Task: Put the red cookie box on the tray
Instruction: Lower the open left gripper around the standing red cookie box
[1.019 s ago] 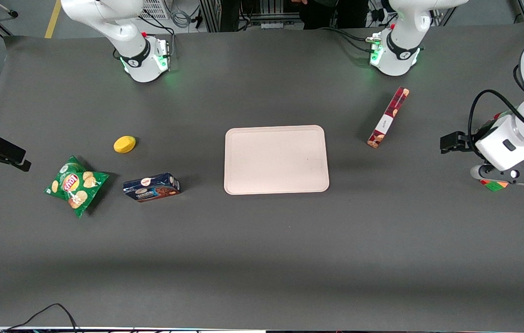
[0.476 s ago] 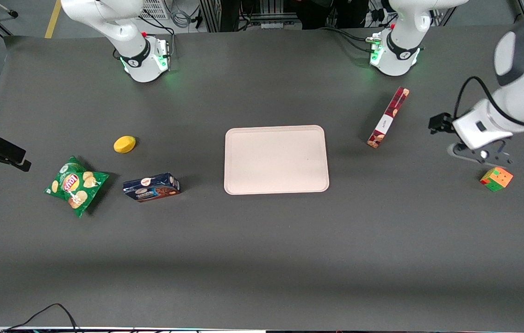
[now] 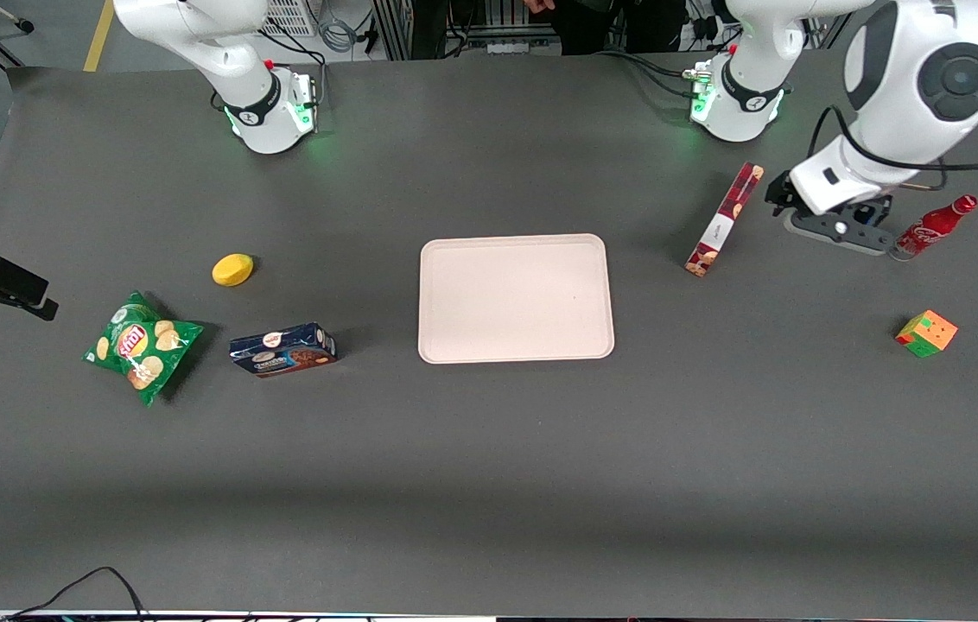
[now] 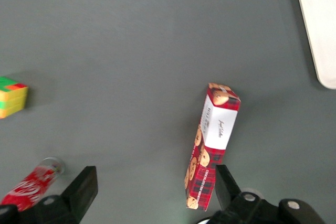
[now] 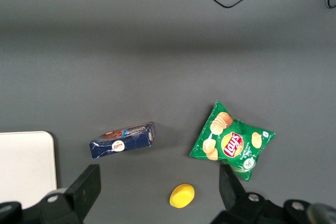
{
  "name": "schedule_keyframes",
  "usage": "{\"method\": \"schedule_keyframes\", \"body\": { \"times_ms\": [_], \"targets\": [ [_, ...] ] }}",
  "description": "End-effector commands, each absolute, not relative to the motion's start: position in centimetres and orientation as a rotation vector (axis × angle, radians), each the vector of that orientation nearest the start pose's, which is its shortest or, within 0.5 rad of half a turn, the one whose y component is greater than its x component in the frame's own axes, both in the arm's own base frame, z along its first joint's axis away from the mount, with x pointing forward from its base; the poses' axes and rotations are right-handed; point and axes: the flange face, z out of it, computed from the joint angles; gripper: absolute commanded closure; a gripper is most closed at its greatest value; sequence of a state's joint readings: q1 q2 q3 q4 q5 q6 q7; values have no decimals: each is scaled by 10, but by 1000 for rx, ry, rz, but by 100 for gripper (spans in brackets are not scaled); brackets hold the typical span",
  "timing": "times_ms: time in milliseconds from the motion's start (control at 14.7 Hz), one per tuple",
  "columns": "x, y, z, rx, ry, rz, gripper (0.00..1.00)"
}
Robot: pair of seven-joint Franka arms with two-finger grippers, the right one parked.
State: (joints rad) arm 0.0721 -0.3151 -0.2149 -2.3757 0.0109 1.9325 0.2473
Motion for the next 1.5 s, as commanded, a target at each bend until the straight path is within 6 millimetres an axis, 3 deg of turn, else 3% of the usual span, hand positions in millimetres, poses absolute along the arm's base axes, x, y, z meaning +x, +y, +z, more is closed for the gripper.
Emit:
{"method": "schedule_keyframes", "body": {
  "times_ms": [0,272,408,612,748,883,1223,1427],
  "targets": [
    [379,-62,408,-3040,689,111,0],
    [355,-84,373,-3027,773,43,0],
    [349,-101,365,-2989,853,16,0],
    [349,-114,349,-2940,970,53,0],
    [358,-111,345,-2918,1055,78,0],
    [360,-124,345,-2892,1073,94,0],
    [347,-116,329,-2893,1067,86,0],
    [340,-91,306,-2889,1113,29,0]
  ]
}}
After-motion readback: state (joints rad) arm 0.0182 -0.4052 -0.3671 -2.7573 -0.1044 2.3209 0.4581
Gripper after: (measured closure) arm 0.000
